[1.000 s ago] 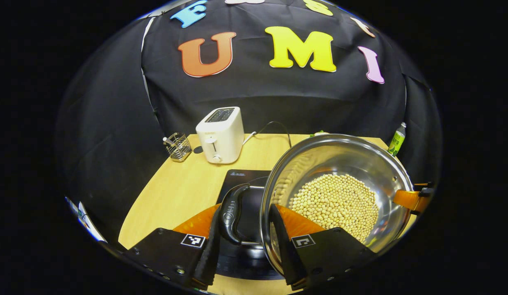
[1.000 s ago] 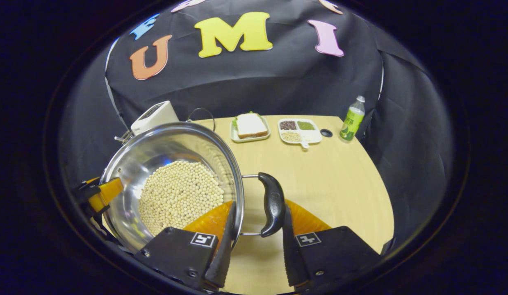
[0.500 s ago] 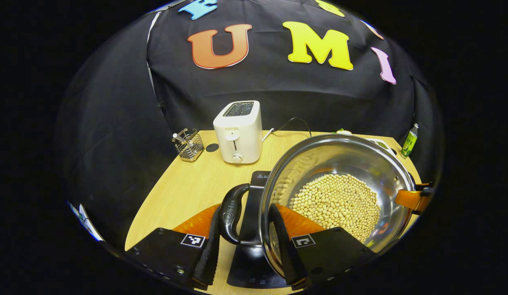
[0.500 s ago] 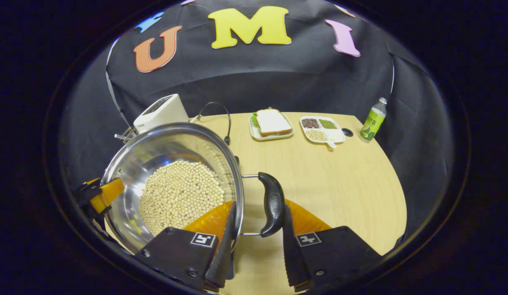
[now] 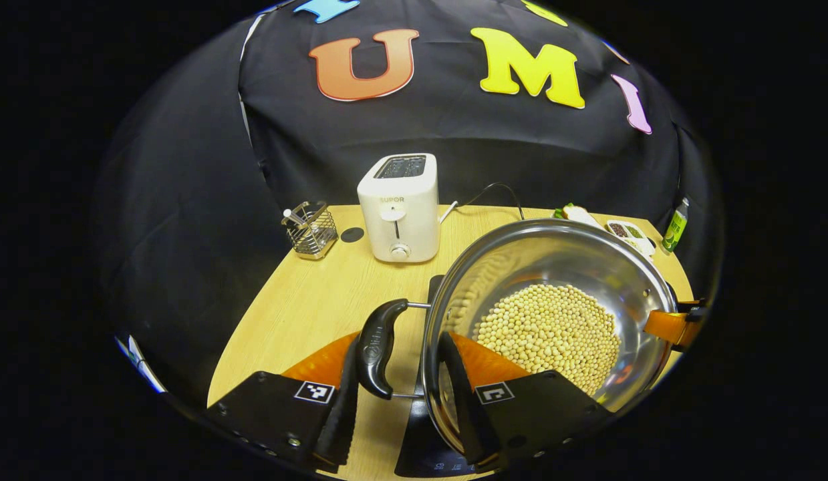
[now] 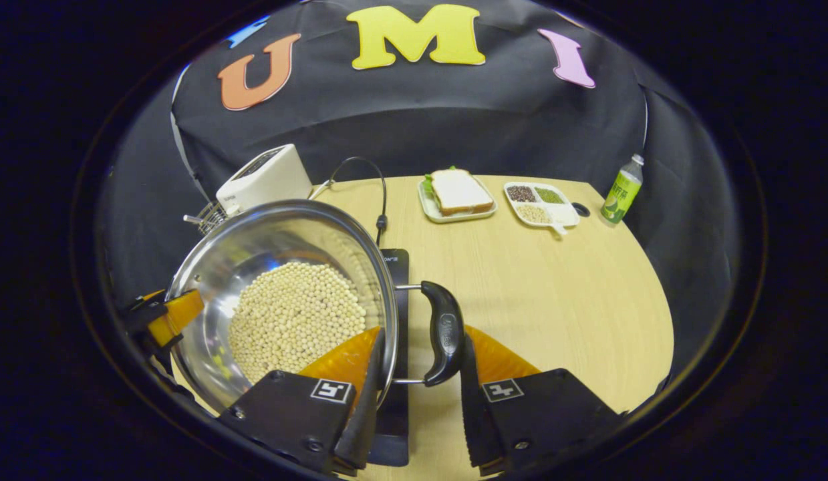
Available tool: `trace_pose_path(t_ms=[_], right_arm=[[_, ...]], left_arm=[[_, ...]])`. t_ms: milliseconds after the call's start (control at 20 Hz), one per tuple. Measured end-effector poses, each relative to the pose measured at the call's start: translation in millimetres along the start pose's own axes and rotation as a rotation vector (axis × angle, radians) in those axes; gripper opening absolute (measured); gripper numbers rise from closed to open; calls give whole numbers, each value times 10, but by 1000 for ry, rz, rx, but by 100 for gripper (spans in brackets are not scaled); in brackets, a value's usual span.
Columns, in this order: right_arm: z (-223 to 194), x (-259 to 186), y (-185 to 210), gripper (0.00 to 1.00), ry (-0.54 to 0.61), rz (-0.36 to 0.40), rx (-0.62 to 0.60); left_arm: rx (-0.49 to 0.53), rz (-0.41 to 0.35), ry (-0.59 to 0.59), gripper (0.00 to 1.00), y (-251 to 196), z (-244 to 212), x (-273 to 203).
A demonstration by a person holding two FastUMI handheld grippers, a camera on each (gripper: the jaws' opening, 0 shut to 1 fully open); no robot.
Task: First push the handle of the pot to place it horizontally, then grasp the pot with both hands and set it on the induction cooktop.
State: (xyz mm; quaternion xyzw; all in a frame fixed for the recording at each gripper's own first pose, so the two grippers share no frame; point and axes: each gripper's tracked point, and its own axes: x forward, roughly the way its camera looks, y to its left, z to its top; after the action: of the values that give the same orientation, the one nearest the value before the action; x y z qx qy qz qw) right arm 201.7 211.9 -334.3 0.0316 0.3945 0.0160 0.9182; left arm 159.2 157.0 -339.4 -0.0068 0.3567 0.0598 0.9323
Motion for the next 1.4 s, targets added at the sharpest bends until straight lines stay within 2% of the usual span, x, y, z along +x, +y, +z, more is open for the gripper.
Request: trace_pose_path(t_ms=[850,900,950,1000,1200,1250,1300,1350,1400], right_arm=[[-103,172,21,54,9,-21,-5],[-106,162,22,55,5,-27,-1],[-110,178,16,55,6,-27,-3],[-113,180,21,55,7,-28,-4],[-114,182,6,59,8,-28,-3],[-112,180,7,62,5,-24,-2],[-115,178,-2,63,-2,-19,-7],[-114,172,35,66,-14,14,-7],[-115,168,80,72,-16,48,4]], left_arm=[[-3,-19,34,61,-45,-124,90],[1,-22,35,72,-48,-125,90],[1,-20,33,72,-50,-128,98],[3,-23,32,61,-48,-134,102],[27,-27,26,64,-43,-136,101],[33,-27,21,77,-34,-138,109],[29,-31,16,69,-42,-143,115],[21,-28,11,74,-38,-149,102],[12,1,-3,68,4,-138,124]])
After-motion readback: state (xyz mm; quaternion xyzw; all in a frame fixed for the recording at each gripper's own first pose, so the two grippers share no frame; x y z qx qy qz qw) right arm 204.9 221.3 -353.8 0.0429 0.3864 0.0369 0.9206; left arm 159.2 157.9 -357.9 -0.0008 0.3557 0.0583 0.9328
